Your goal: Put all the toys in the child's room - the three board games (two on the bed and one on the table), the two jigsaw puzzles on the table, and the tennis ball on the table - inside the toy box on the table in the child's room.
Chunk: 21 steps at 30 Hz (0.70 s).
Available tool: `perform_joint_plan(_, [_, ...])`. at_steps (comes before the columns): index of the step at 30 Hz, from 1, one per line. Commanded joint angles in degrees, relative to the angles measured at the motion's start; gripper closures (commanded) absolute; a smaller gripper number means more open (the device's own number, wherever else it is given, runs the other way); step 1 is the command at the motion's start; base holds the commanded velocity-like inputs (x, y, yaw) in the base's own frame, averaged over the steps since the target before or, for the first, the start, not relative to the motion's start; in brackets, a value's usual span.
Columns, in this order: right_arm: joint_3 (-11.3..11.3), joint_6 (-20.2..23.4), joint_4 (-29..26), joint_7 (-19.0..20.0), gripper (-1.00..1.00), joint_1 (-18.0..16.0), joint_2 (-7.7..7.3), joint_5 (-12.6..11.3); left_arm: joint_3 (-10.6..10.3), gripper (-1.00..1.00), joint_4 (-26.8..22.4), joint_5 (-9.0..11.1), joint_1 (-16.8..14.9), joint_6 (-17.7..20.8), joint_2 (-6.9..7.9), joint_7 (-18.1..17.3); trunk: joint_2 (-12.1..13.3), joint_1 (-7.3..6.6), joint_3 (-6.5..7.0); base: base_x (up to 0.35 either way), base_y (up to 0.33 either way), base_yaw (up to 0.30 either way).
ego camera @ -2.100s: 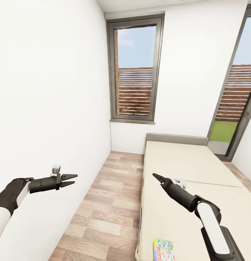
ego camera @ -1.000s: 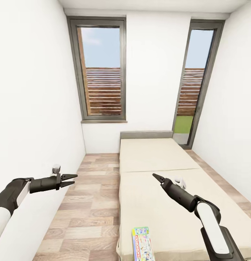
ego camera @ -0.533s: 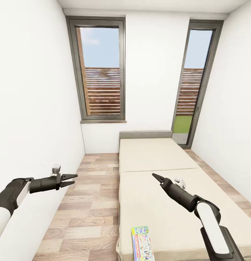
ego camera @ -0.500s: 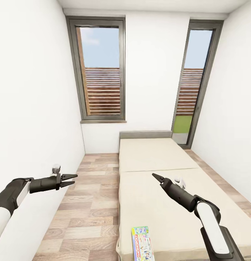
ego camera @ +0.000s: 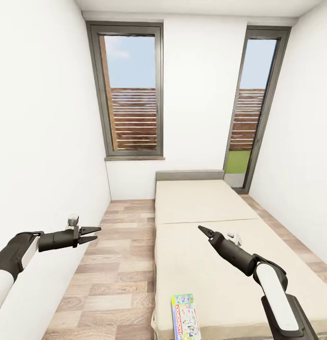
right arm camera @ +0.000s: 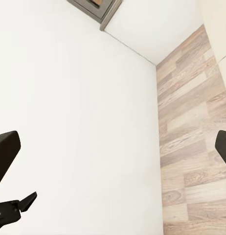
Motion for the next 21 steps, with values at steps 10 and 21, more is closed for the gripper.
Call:
perform_joint_plan(10, [-0.05, 0.30, 0.09, 0.12, -1.00, -0.02, 0.01, 0.01, 0.03, -1.00, 0.01, 0.15, -0.01, 0.53, 0.00, -0.12, -0.04, 0.01, -0.03, -0.017, -0.013, 0.000])
perform_joint_plan(21, [-0.09, 0.30, 0.16, 0.13, -1.00, -0.02, 0.01, 0.01, 0.03, -1.00, 0.01, 0.14, -0.01, 0.54, 0.00, -0.16, -0.04, 0.01, -0.03, -0.001, -0.001, 0.000])
